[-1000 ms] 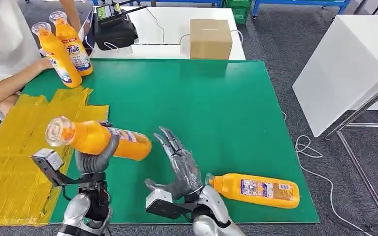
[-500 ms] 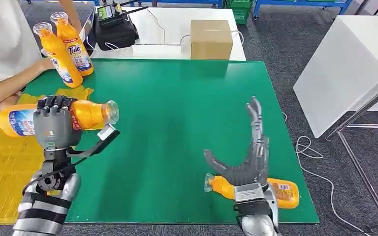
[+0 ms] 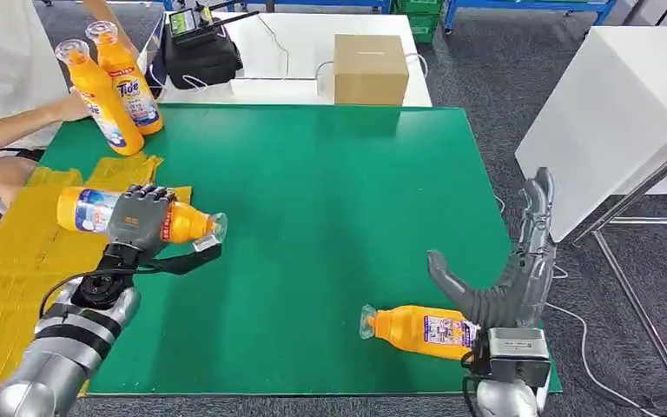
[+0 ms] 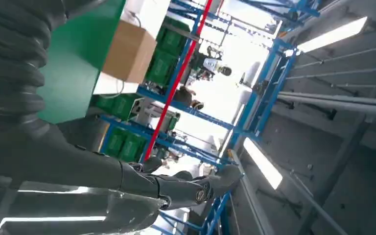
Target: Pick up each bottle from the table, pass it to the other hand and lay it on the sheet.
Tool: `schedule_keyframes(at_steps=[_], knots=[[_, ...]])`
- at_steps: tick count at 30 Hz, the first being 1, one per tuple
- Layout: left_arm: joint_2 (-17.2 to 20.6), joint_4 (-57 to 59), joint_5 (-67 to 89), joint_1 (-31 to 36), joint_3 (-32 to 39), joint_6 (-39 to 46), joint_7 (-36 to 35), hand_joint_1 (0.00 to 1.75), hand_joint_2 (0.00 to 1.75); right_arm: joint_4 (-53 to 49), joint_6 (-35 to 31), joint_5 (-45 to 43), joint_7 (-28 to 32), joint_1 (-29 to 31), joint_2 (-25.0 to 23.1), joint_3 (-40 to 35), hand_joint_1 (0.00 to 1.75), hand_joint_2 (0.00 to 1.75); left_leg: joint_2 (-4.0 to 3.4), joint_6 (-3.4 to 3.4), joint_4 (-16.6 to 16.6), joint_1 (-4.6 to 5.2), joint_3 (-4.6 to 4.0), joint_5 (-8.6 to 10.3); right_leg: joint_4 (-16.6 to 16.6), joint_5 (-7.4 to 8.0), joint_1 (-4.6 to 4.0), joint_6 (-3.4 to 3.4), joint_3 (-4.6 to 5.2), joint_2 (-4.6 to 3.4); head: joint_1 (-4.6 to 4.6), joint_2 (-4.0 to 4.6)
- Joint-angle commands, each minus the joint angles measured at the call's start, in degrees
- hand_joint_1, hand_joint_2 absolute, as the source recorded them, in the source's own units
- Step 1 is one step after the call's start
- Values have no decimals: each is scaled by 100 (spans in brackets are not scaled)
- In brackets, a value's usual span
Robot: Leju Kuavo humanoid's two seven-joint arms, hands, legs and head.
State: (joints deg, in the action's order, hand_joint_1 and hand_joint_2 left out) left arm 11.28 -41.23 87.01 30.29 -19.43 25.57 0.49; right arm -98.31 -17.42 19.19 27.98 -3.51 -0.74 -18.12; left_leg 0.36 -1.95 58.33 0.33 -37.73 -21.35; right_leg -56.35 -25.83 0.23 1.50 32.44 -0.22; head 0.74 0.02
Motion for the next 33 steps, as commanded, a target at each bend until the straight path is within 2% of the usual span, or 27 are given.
schedule_keyframes(at_steps=[1,6,9,10,11,12,16,27,31,33], knots=[[-122,1791,-513,493,174,-181,234,175,175,118,84,89,11,-77,64,250,0,175,-6,7,-4,-2,14,-6,6,-4,-1,-1,-17,0,0,0],[-79,1960,-634,418,426,-399,-69,175,175,160,99,227,-59,-120,53,157,0,175,-4,16,-4,-3,30,-17,8,-15,-2,-2,-82,4,0,0],[-40,1979,-705,328,581,-400,-165,175,175,212,126,308,-96,-109,49,92,0,175,-10,15,-3,-2,27,-14,6,-11,-2,-3,-77,-2,-2,0],[-29,1985,-719,296,641,-371,-220,166,175,225,129,331,-101,-108,43,72,0,175,-7,12,-2,-4,20,-9,6,-7,-3,-2,-70,-2,0,0],[-29,2012,-743,272,735,-370,-289,65,175,244,128,357,-112,-103,40,52,0,175,-10,17,-5,-3,35,-14,8,-11,-2,-4,-79,-4,-2,0],[-13,2043,-716,257,766,-380,-424,0,175,276,145,390,-136,-90,46,28,0,175,-13,14,-6,0,27,-9,6,-6,0,-4,-57,-11,0,0],[-20,2054,-691,225,948,-189,-603,0,175,377,166,520,-210,-49,74,-22,0,175,-14,19,-8,-2,34,-10,7,-6,-7,-8,-38,-11,0,0],[-69,1963,-742,170,1128,-44,-507,0,175,366,230,710,-339,-78,161,-69,0,175,-5,21,-11,-2,47,-14,11,-11,-7,-7,-50,-5,0,0],[-288,1589,-1225,-29,1648,182,124,0,175,359,433,1153,-541,-166,427,-195,0,175,3,17,-10,-2,42,-11,10,-9,-7,-5,-47,-1,0,0],[-499,1103,-1761,-240,1896,245,723,0,175,248,600,1287,-489,-310,662,-248,0,175,6,18,-11,-1,45,-12,13,-12,-6,-4,-49,6,0,0]])
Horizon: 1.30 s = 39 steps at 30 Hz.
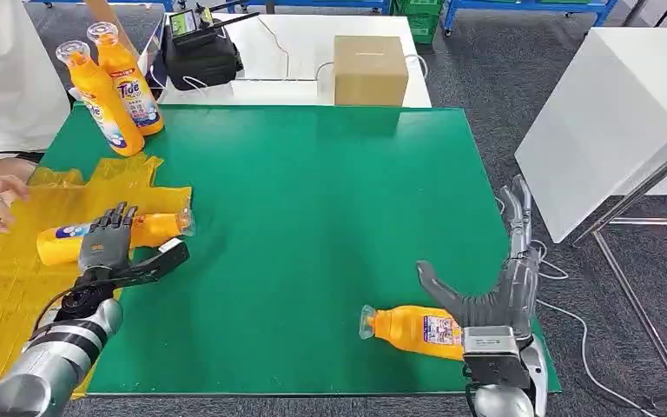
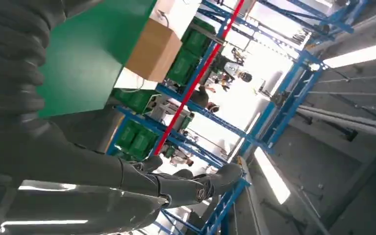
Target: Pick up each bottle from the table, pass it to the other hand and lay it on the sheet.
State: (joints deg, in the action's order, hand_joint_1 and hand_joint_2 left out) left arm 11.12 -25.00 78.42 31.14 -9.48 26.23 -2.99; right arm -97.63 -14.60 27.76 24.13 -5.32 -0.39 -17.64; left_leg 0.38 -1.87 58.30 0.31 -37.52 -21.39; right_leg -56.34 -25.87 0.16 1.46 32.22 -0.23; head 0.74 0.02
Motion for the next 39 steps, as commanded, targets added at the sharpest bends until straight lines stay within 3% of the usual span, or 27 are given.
schedule_keyframes(at_steps=[1,8,10,12,15,17,22,26,30,34,39], knots=[[-604,-881,-1119,-502,930,150,1288,0,175,76,428,428,-67,-256,765,-286,0,175,10,11,-11,2,29,-10,16,-11,3,1,-34,15,0,0],[-1011,-3031,-2832,-1671,836,-563,2126,0,175,-321,766,608,-332,-829,1465,-356,0,175,15,4,-1,10,8,-18,11,-16,12,4,-18,9,2,0],[-1146,-3581,-3378,-2023,820,-730,2403,0,175,-351,943,758,-655,-1063,1988,-518,0,175,10,5,0,11,5,-23,12,-17,11,5,-32,7,0,0],[-1265,-4109,-4042,-2365,683,-1002,2719,0,175,-516,954,843,-1170,-1513,2997,-820,0,175,21,3,1,15,10,-27,16,-23,16,9,-45,22,0,0],[-1330,-4508,-4463,-2680,387,-1017,2822,0,175,-912,256,663,-1951,-2229,4223,-1034,0,175,42,-10,8,23,-4,-31,9,-34,27,21,-9,35,0,0],[-1331,-4534,-4478,-2701,354,-997,2813,0,175,-959,183,636,-1975,-2276,4303,-1062,0,175,32,-22,6,37,-18,-29,5,-29,39,30,10,19,-2,0],[-1383,-4838,-4802,-2913,36,-1040,2858,0,175,-1008,-524,782,-3521,-2142,4738,-1690,0,175,6,-24,7,42,-6,-46,6,-31,42,45,-37,1,-4,0],[-1382,-4912,-4823,-2945,-18,-1029,2835,0,175,-935,-580,790,-3547,-2059,4707,-1789,0,175,16,-29,3,38,1,-42,11,-30,40,43,-4,10,-2,0],[-1435,-5129,-4972,-3025,-215,-1157,2876,0,175,-551,-619,1017,-4133,-1792,4472,-1963,0,175,12,-25,0,35,6,-45,15,-30,37,43,-12,3,-4,0],[-1453,-5157,-4968,-3033,-272,-1162,2846,0,175,-447,-624,1035,-4138,-1719,4403,-2004,0,175,8,-10,-10,30,51,-62,35,-43,32,37,-61,6,-2,0],[-1438,-5156,-4968,-3030,-264,-1162,2848,0,175,-449,-627,1036,-4138,-1720,4409,-2003,0,175,12,-16,-7,34,34,-54,26,-38,36,39,-42,6,-4,0]])
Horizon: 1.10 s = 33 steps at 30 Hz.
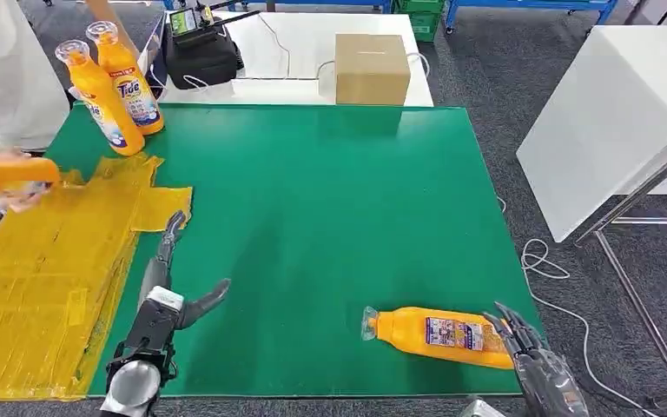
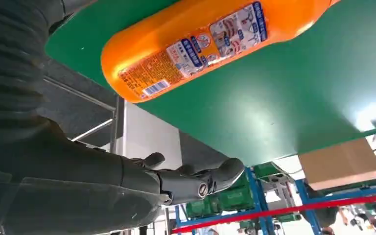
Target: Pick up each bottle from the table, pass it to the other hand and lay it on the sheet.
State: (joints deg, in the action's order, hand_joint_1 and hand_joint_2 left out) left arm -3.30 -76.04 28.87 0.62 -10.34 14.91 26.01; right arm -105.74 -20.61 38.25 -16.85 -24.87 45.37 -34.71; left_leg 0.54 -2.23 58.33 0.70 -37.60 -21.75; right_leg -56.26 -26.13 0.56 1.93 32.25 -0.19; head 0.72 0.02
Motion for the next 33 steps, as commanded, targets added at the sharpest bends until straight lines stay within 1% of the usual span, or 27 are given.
schedule_keyframes(at_steps=[1,2,4,5,6,7,8,9,10,11,12,13,15,16,18,19,20,25,27,28,29,30,31,32,33], knots=[[8,-28,-4,34,-238,-68,-55,0,175,480,62,31,-138,308,-275,-321,0,175,-3,17,-5,-7,31,-14,14,-9,-7,-7,-35,2,0,0],[-10,-30,-9,32,-290,-104,-70,0,175,681,93,77,-176,422,-457,-343,0,175,-6,22,-8,-6,41,-18,16,-13,-6,-9,-44,-1,-2,0],[-38,-110,-49,-16,-394,-173,-99,0,175,1169,260,391,-359,706,-828,-428,0,175,-2,12,-9,-10,19,-5,19,0,-10,-6,-23,1,0,0],[-46,-155,-64,-36,-429,-194,-106,0,175,1321,293,433,-355,790,-945,-443,0,175,-5,20,-20,-14,42,-9,34,-1,-14,-9,-49,1,0,0],[-38,-212,-69,-59,-467,-207,-107,0,175,1461,333,452,-321,873,-1046,-455,0,175,-3,13,-12,-14,24,-4,25,2,-14,-7,-29,0,-2,0],[-21,-290,-72,-77,-533,-228,-103,0,175,1648,404,470,-274,978,-1178,-459,0,175,-7,20,-19,-16,40,-8,34,0,-16,-9,-45,-1,0,0],[-4,-343,-141,-81,-590,-306,-99,0,175,1782,512,483,-235,1039,-1261,-461,0,175,-12,17,-11,-19,30,-8,27,2,-19,-8,-34,-5,0,0],[7,-421,-155,-84,-645,-321,-97,0,175,1960,595,538,-247,1118,-1370,-451,0,175,-13,20,-17,-14,42,-10,28,-2,-14,-9,-43,-5,-4,0],[-1,-475,-161,-91,-676,-312,-100,0,175,2095,626,580,-262,1173,-1467,-435,0,175,-9,14,-12,-14,25,-5,22,1,-14,-7,-27,-3,0,0],[18,-509,-192,-88,-733,-381,-94,0,175,2216,669,660,-298,1211,-1542,-422,0,175,-10,21,-14,-18,39,-11,28,-3,-18,-10,-44,-2,-2,0],[20,-578,-237,-97,-780,-444,-92,0,175,2417,734,788,-369,1303,-1653,-426,0,175,-9,17,-13,-15,29,-6,23,0,-16,-8,-31,-3,-4,0],[22,-648,-240,-117,-826,-455,-95,0,175,2629,773,854,-383,1383,-1793,-388,0,175,-9,21,-16,-14,39,-10,25,-4,-15,-10,-41,-1,-2,0],[36,-678,-252,-97,-901,-490,-105,0,175,2969,873,914,-311,1502,-1982,-312,0,175,-10,23,-16,-17,45,-12,29,-4,-18,-11,-49,-3,0,0],[41,-681,-266,-82,-922,-508,-112,0,175,3135,932,961,-305,1569,-2046,-302,0,175,-11,17,-14,-15,32,-7,24,0,-16,-8,-35,-6,-7,0],[47,-637,-287,-23,-940,-517,-134,0,175,3505,974,1026,-240,1698,-2243,-206,0,175,-15,22,-17,-16,46,-11,28,-2,-19,-10,-49,-8,-4,0],[47,-626,-306,-15,-936,-525,-143,0,175,3588,983,1045,-220,1725,-2286,-176,0,175,-11,15,-13,-14,29,-5,21,2,-16,-7,-31,-6,-2,0],[47,-626,-306,-15,-936,-525,-143,0,175,3588,983,1045,-220,1725,-2286,-176,0,175,-11,21,-18,-13,41,-8,26,-1,-15,-10,-44,-6,-4,0],[52,-604,-315,-10,-929,-528,-144,0,175,3612,995,1080,-205,1720,-2301,-148,0,175,0,13,-8,-12,24,-5,12,-4,-15,-7,-27,4,-2,0],[51,-599,-323,-15,-926,-524,-148,0,175,3735,1090,1236,-226,1736,-2403,-29,0,175,-4,18,-9,-13,36,-9,16,-6,-17,-9,-38,1,0,0],[47,-575,-356,-8,-922,-542,-153,0,175,3903,1146,1229,-176,1781,-2495,32,0,175,-6,21,-13,-12,42,-10,19,-6,-15,-9,-44,0,-2,0],[48,-556,-361,0,-925,-545,-153,0,175,4027,1169,1254,-144,1816,-2542,55,0,175,-5,15,-8,-12,32,-7,13,-4,-15,-8,-34,0,0,0],[43,-542,-366,7,-926,-547,-153,0,175,4164,1188,1315,-144,1855,-2597,81,0,175,-7,23,-14,-13,48,-11,21,-7,-16,-11,-50,0,0,0],[38,-519,-369,21,-929,-549,-153,0,175,4362,1220,1431,-189,1911,-2679,110,0,175,-6,14,-9,-13,29,-4,15,-1,-16,-7,-30,0,0,0],[32,-508,-377,28,-932,-549,-155,0,175,4499,1247,1600,-236,1934,-2736,164,0,175,-9,21,-15,-15,46,-7,22,-2,-18,-10,-46,0,0,0],[25,-504,-382,30,-930,-550,-159,0,175,4576,1263,1705,-289,1951,-2767,185,0,175,-7,20,-12,-14,42,-7,19,-2,-17,-10,-39,2,0,0]])
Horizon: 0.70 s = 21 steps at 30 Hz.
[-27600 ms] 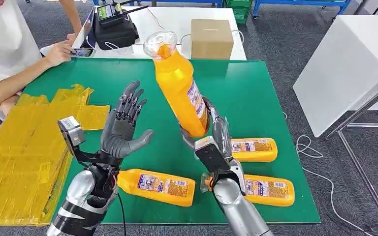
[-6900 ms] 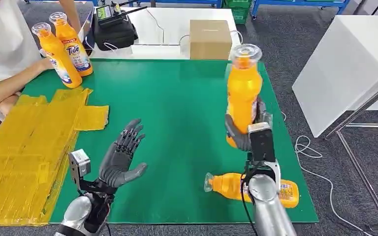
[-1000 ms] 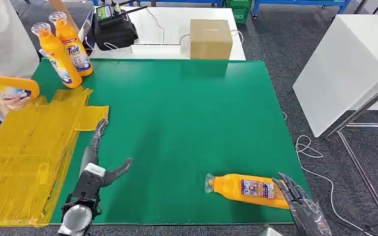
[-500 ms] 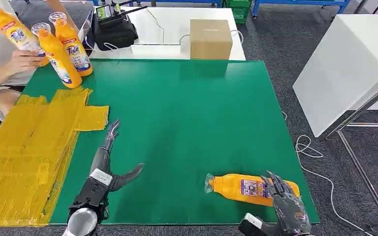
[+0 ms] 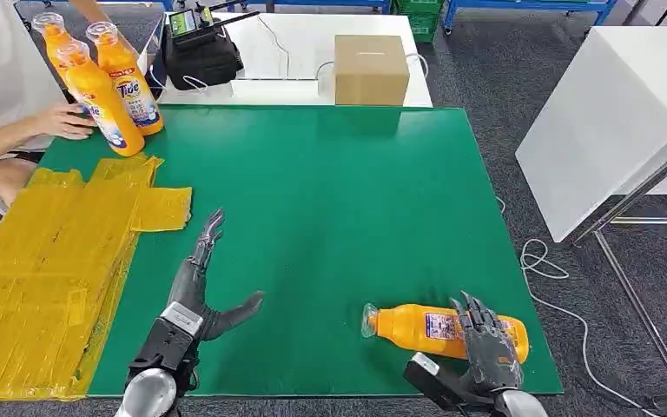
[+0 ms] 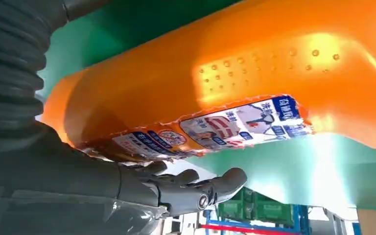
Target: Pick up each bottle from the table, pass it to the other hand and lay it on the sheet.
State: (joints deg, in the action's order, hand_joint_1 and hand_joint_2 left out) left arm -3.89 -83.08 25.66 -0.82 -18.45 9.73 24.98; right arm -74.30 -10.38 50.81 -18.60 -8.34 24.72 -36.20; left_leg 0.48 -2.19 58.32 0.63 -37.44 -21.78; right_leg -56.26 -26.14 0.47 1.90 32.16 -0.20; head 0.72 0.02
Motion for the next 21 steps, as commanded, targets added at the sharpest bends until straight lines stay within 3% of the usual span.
schedule_keyframes(at_steps=[1,3,4,5,6,21], knots=[[72,208,-80,170,-106,-36,-77,0,175,1551,277,607,-222,326,-744,372,0,175,2,13,-9,-9,25,-2,17,-1,-8,-7,-29,6,0,0],[53,234,-109,184,-88,-45,-124,0,175,1692,365,856,-327,362,-849,519,0,175,0,21,-17,-10,48,-4,25,-5,-8,-14,-49,7,0,0],[46,244,-118,200,-93,-47,-143,0,175,1717,423,945,-330,378,-883,560,23,175,-15,16,-10,-11,38,-2,17,-3,-9,-18,-34,-10,0,0],[47,248,-123,189,-86,-49,-150,0,175,1722,486,1003,-313,361,-893,605,106,175,-16,21,-12,-11,43,-4,17,-3,-8,-20,-38,-8,-2,0],[48,258,-129,193,-84,-51,-153,0,175,1724,519,1024,-291,357,-898,625,175,175,-13,19,-9,-10,43,-4,15,-4,-7,-18,-36,-11,0,0],[41,372,-274,269,-93,-71,-148,0,175,1648,738,1021,53,581,-930,924,175,175,-2,0,-12,-9,46,24,24,-7,-3,-22,-49,-4,0,0]])
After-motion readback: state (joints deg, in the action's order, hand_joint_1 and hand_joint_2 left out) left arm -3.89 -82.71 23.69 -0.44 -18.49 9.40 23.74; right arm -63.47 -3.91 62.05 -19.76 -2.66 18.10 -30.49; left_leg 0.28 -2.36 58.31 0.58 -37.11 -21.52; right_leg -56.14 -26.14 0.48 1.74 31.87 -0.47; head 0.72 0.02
